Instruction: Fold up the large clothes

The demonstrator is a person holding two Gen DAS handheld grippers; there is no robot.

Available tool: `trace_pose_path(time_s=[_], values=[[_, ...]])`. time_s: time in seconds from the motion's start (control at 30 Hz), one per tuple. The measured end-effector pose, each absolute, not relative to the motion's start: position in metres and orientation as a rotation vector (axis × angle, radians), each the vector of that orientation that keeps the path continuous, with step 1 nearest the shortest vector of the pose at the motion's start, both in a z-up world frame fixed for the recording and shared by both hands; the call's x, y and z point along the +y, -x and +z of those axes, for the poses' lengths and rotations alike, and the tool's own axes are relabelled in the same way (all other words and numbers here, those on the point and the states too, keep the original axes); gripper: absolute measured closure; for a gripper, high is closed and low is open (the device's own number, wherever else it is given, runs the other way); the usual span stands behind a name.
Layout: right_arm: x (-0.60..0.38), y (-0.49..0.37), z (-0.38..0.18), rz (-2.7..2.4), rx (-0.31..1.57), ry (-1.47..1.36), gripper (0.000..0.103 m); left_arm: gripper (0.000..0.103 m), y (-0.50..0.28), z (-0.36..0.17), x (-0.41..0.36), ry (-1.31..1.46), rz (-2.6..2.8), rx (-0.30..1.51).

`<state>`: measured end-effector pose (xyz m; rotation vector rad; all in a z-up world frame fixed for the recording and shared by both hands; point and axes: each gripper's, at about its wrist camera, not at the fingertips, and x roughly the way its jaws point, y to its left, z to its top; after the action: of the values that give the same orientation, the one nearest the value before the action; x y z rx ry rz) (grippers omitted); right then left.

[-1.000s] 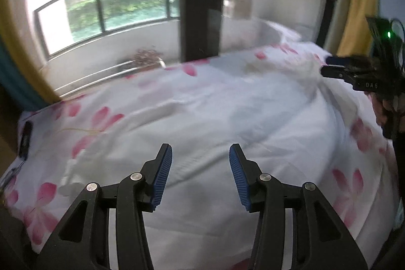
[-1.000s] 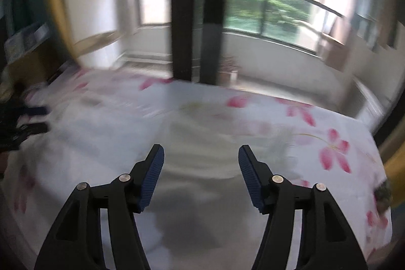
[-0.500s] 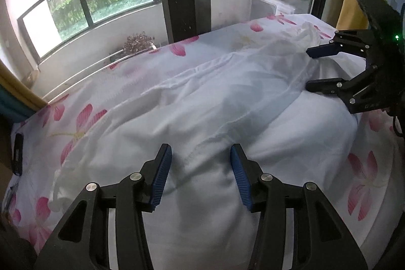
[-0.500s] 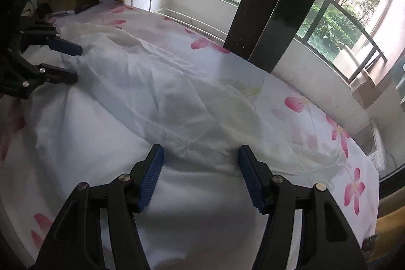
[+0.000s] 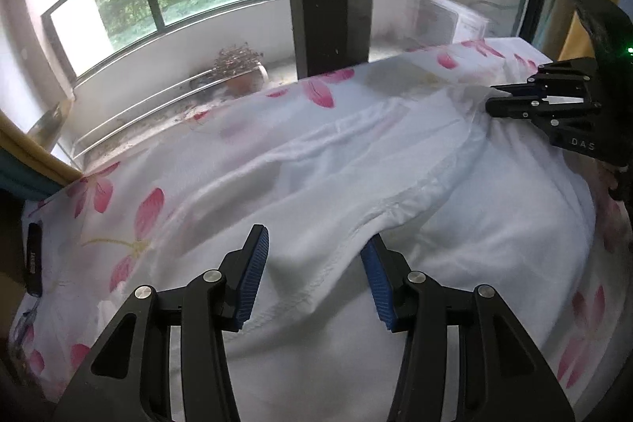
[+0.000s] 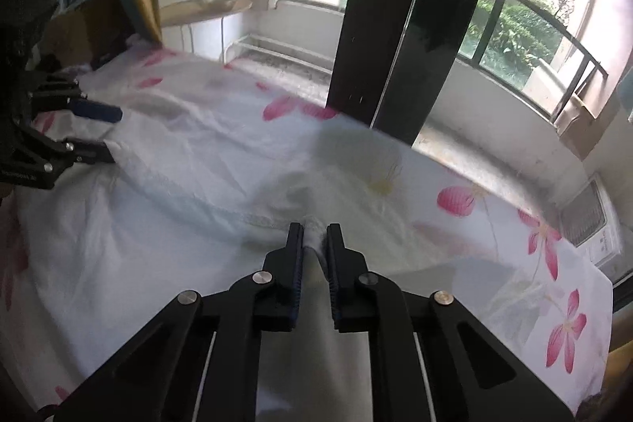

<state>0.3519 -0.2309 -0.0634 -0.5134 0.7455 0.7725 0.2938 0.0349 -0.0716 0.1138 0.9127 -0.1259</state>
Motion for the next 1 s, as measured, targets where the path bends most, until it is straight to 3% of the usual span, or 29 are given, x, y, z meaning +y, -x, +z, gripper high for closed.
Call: trace_pose_path(time_s=[0.4, 0.47, 0.5, 0.53, 0.83, 1.0], values=[[-0.228, -0.398, -0.065, 0.575, 0.752, 0.425, 0.091, 0.052, -0.344, -0.093, 0.077, -0.050, -0.026, 0.970], [-0.234, -0.401, -0.065, 0.566, 0.758, 0.393, 0.071, 0.052, -0.347, -0.093, 0.088, -0.022, 0.000, 0.963], [-0.239, -0.401, -0.064, 0.555, 0.754, 0.379, 0.051, 0.052, -0.348, -0.092, 0.093, -0.009, 0.013, 0.959], [-0.244, -0.401, -0.062, 0.545, 0.743, 0.364, 0.040, 0.052, -0.348, -0.089, 0.099, 0.006, 0.024, 0.949], [-0.304, -0.382, -0.055, 0.399, 0.735, 0.329, 0.039, 0.052, -0.337, -0.061, 0.158, 0.315, 0.029, 0.917], [-0.346, -0.362, -0.050, 0.333, 0.751, 0.296, 0.039, 0.052, -0.304, -0.027, 0.151, 0.280, 0.004, 0.861]])
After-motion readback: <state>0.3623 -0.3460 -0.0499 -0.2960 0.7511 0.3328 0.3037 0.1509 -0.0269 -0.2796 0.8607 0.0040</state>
